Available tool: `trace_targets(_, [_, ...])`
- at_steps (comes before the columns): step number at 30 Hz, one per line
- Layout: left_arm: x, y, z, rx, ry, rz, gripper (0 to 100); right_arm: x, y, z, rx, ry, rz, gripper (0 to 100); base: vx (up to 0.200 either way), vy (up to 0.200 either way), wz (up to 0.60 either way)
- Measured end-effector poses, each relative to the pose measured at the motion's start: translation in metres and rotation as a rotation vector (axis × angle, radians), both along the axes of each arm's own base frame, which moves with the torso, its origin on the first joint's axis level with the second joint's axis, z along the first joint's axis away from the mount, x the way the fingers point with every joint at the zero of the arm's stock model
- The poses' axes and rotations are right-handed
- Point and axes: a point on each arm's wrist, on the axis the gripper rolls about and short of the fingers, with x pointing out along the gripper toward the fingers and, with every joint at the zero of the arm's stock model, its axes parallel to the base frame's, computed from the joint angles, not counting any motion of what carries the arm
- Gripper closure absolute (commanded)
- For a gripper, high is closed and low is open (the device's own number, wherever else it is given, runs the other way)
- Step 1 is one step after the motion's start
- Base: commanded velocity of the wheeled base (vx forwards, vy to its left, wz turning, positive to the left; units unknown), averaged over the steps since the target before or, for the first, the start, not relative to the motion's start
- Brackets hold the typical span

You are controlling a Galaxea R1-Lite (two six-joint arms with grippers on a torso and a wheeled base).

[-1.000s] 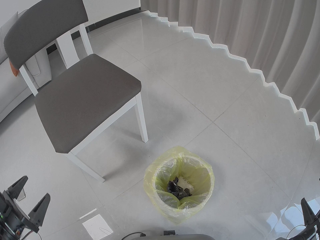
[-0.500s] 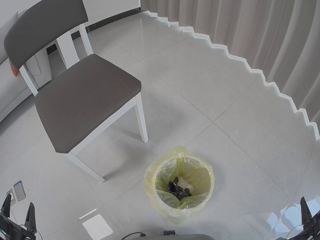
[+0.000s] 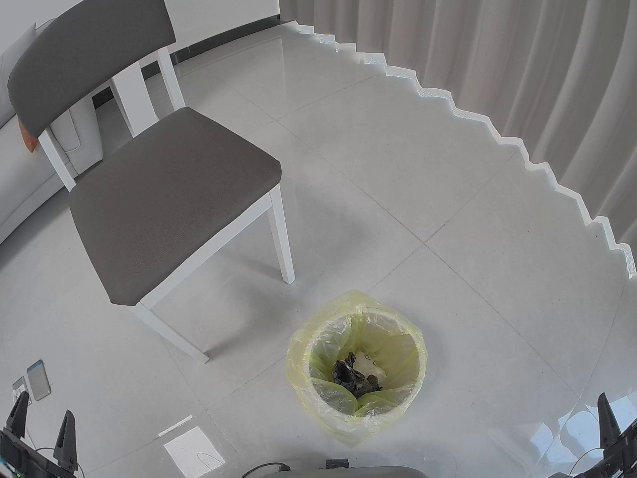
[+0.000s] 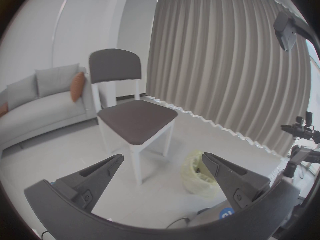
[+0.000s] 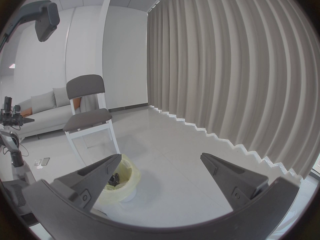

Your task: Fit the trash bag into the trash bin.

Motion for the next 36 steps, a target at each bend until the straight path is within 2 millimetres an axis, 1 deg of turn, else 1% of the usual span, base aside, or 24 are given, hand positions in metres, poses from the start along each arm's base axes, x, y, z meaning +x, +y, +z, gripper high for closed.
trace_targets(5, [0.0, 0.0, 0.0, 0.014, 0.0, 0.001, 0, 0.0001, -0.0007, -0.0007, 0.066, 0.011, -0.026, 0, 0.0, 0.0, 0.0])
trace_targets(10, [0.0, 0.0, 0.0001, 0.022, 0.0, 0.001, 0, -0.0001, -0.0046, -0.0008, 0.069, 0.007, -0.202, 0, 0.0, 0.0, 0.0])
trace_targets(13, [0.0, 0.0, 0.0, 0.023, 0.0, 0.001, 0, -0.0002, -0.0058, -0.0018, 0.091, 0.014, -0.251, 0, 0.0, 0.0, 0.0])
trace_targets(16, [0.0, 0.0, 0.0001, 0.025, 0.0, 0.001, 0, 0.0, -0.0053, -0.0039, 0.103, 0.035, -0.23, 0, 0.0, 0.0, 0.0])
trace_targets(22, [0.0, 0.0, 0.0001, 0.026, 0.0, 0.001, 0, 0.0005, -0.0013, -0.008, 0.068, 0.082, -0.052, 0, 0.0, 0.0, 0.0])
trace_targets(29, [0.0, 0.0, 0.0001, 0.027, 0.0, 0.002, 0, 0.0005, -0.0027, -0.0083, 0.13, 0.084, -0.112, 0, 0.0, 0.0, 0.0])
trace_targets(36, [0.0, 0.0, 0.0001, 0.027, 0.001, 0.002, 0, 0.0005, -0.0026, -0.0085, 0.104, 0.086, -0.113, 0, 0.0, 0.0, 0.0])
